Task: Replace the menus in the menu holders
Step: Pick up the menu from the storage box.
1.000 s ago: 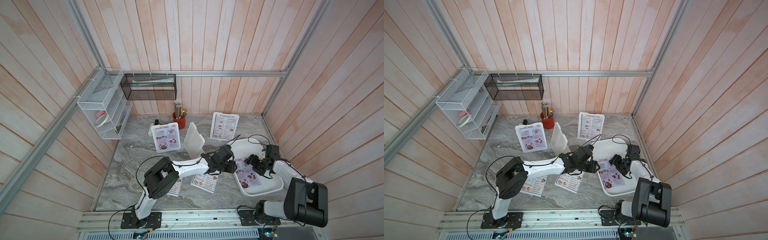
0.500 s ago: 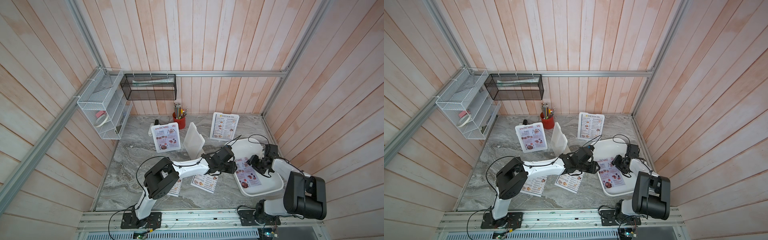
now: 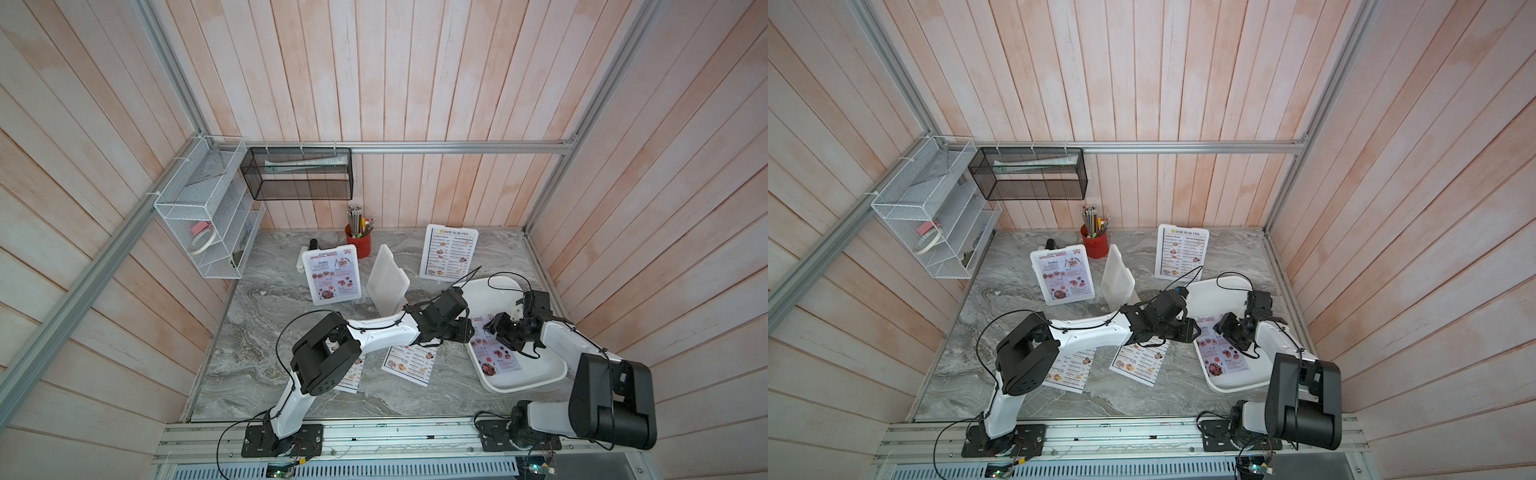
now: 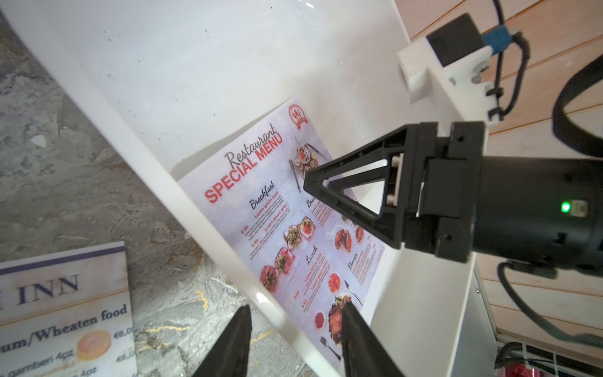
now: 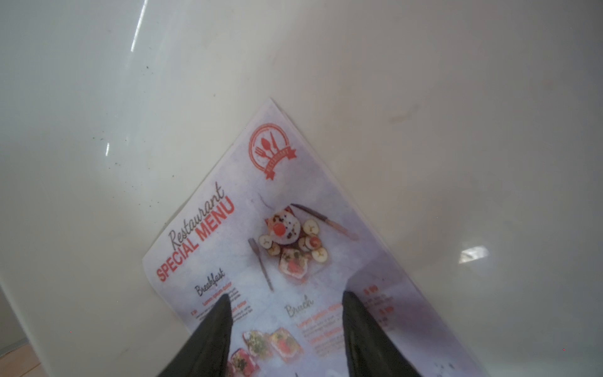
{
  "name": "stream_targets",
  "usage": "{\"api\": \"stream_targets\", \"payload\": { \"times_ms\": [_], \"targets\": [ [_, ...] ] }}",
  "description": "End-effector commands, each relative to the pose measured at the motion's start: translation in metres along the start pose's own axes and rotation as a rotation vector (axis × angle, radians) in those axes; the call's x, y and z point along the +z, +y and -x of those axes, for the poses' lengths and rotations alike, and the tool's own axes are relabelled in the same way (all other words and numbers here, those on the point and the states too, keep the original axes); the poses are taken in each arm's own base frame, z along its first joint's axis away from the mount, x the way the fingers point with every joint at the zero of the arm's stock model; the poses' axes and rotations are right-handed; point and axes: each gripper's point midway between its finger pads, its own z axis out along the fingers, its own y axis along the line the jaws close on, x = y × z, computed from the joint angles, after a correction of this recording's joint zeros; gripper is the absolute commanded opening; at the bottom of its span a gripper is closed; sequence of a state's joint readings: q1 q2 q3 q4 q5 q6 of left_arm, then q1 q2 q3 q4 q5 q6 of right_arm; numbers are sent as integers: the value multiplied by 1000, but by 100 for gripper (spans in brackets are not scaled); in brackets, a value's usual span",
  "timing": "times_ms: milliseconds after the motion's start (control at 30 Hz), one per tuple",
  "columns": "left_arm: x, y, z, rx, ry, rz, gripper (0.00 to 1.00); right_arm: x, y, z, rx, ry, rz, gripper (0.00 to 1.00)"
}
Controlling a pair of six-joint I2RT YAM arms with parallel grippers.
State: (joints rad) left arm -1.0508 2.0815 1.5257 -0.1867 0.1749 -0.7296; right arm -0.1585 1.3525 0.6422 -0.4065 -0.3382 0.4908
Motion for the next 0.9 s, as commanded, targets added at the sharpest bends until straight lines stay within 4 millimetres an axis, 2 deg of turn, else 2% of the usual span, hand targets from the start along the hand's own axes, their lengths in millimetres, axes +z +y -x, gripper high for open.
{"api": "stream_targets", "payload": {
  "times_ms": [0, 133, 267, 433, 533, 700, 867],
  "targets": [
    [-9, -4, 8, 9, -29, 3, 49, -17, -4, 25, -21, -79, -77, 62],
    [-14, -7, 5, 6, -30, -4, 49, -20, -19, 46, -2, -130, -156, 65],
    [-15, -11, 0, 15, -19, -7, 49, -7, -41, 44, 0, -95, -233, 66],
    [-10, -14, -2, 14, -13, -22, 47, 8, -44, 16, 44, -1, -188, 62],
    [-8, -15, 0, 16, -21, -24, 46, 7, -39, -1, 53, 38, -156, 58],
    [-6, -11, 10, 6, -42, -39, 46, 9, -31, -26, 77, 114, -106, 56],
    [-5, -10, 15, 9, -48, -53, 46, 9, -24, -31, 107, 138, -66, 56]
  ]
}}
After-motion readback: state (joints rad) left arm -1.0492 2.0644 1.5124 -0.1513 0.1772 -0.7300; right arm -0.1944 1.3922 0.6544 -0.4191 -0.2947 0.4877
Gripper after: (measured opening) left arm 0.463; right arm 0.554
